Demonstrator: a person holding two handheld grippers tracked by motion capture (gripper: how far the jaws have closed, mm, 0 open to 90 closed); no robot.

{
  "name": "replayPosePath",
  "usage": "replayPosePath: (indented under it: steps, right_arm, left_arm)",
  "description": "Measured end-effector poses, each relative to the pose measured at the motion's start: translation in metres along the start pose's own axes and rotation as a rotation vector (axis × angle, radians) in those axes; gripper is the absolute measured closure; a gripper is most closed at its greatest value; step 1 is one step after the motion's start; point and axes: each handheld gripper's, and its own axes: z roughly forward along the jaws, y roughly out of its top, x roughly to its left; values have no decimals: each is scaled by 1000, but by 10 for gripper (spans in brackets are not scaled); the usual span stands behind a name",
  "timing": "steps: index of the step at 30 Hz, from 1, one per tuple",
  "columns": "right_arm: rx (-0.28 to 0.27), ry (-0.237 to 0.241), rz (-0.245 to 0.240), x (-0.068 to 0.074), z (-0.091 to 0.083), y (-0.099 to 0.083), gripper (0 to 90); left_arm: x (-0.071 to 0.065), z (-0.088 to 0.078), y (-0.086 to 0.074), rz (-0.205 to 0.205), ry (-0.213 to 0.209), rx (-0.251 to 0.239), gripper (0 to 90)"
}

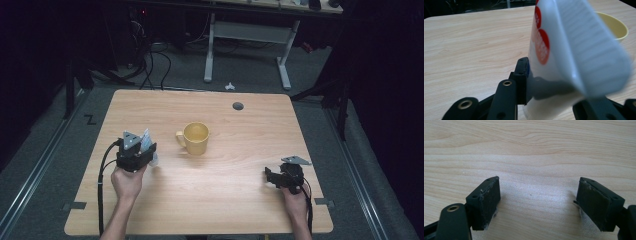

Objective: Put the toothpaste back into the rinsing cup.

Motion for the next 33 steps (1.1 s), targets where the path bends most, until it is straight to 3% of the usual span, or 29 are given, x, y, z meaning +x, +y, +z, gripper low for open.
replayPosePath:
  steps: [20,33]
  right_arm:
    - [1,1,2,0,0,0,195]
    - [0,1,-1,0,0,0,195]
  left_arm:
    - [-7,-11,15,10,-99,-1,666]
    - [-20,-14,33,56,-136,-4,666]
